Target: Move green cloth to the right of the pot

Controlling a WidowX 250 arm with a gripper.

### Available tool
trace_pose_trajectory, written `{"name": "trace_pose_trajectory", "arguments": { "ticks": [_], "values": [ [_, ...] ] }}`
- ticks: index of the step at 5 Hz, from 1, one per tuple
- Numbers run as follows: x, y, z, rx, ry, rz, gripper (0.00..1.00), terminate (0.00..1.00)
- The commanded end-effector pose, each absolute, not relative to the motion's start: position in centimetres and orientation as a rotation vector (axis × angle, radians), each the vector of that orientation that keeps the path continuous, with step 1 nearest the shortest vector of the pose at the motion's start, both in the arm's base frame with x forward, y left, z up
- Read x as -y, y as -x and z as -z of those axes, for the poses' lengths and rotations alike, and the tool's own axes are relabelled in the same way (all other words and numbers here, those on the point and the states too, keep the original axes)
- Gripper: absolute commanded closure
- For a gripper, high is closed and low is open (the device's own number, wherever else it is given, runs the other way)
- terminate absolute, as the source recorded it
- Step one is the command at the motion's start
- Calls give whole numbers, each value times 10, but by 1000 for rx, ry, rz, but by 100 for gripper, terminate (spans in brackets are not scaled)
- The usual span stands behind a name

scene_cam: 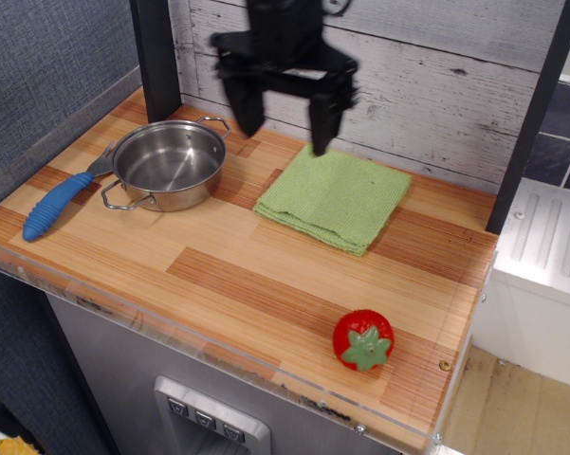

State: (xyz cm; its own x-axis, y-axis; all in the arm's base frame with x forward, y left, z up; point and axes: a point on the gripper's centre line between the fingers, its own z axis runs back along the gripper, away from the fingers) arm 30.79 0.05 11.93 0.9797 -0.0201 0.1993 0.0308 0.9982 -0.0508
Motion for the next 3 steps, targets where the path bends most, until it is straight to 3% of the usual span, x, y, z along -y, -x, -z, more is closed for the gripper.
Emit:
{"name": "trace_pose_trajectory", "arguments": {
  "ticks": [1, 2, 3],
  "values": [
    [-18, -294, -130, 212, 51, 46, 0, 0],
    [-18, -294, -130, 212, 51, 46, 0, 0],
    [-18, -294, -130, 212, 51, 46, 0, 100]
  ]
}}
